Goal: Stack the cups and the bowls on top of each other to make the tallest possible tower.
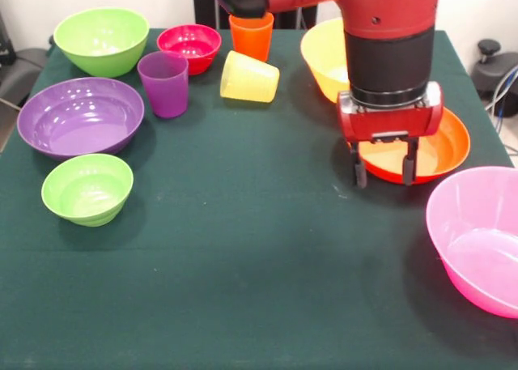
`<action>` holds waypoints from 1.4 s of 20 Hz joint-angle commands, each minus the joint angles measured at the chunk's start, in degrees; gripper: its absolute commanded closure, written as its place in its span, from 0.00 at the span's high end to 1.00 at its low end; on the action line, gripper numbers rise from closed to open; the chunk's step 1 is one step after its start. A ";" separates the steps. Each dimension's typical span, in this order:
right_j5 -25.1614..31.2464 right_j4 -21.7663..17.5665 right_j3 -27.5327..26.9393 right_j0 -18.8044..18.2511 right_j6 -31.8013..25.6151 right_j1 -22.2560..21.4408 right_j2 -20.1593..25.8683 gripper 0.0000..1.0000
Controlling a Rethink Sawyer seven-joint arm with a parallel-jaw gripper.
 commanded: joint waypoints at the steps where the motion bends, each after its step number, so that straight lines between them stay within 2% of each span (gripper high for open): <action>1: 6.09 -0.53 2.41 -1.13 -12.64 -0.79 1.68 1.00; 7: 7.51 0.31 2.05 -0.54 -12.47 -1.56 2.45 1.00; 16: 7.06 -0.11 0.10 3.32 -7.98 -1.12 0.41 1.00; 28: 8.65 0.75 -3.00 6.13 -6.15 -0.41 -1.18 1.00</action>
